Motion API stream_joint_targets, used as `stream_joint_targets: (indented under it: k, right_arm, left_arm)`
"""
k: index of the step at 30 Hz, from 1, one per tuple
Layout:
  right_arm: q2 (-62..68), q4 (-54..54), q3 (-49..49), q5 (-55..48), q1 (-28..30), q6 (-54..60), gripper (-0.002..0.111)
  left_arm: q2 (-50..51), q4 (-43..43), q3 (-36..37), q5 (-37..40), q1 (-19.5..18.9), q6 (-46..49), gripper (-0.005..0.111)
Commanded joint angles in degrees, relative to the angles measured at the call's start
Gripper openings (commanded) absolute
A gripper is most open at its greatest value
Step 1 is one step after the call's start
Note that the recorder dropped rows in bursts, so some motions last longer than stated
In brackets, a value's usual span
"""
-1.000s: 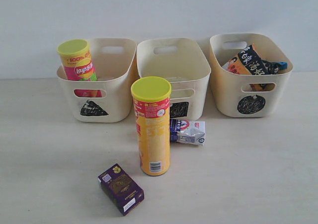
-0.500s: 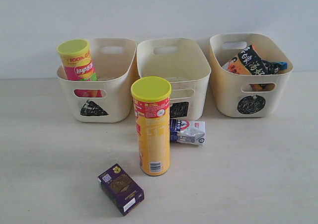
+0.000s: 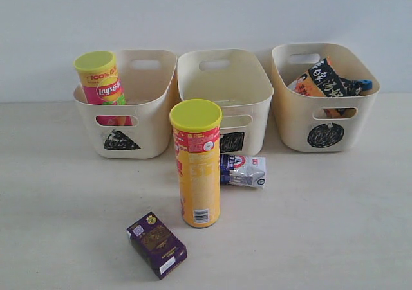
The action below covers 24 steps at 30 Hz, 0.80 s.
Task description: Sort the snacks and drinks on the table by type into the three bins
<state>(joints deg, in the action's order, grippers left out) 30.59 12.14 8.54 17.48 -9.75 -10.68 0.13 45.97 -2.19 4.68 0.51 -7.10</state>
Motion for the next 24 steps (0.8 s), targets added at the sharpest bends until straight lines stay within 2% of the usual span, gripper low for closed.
stream_joint_targets:
  k: [1,5,9,18,24]
  right_arm:
    - [-0.2,0.2,-0.2,0.2,-0.1,0.1,0.000]
    - [-0.4,0.2,-0.5,0.2,-0.1,0.1,0.000]
    - [-4.3,-0.1,-1.1,-4.4,0.0,0.1,0.000]
    - [-22.6,-7.5,-7.2,-8.0,0.0,0.1,0.000]
    - [-27.2,-9.1,-7.3,-9.0,0.0,0.1,0.000]
  left_arm:
    - [-0.1,-5.0,-6.4,11.3,0.1,11.8,0.004]
    - [-0.1,-5.1,-11.5,16.3,0.1,20.9,0.004]
    - [0.3,-5.1,-14.9,23.4,0.1,27.8,0.004]
    - [5.6,-5.1,-18.6,28.4,0.1,31.2,0.004]
    - [13.4,-4.9,-23.4,32.9,0.1,36.8,0.004]
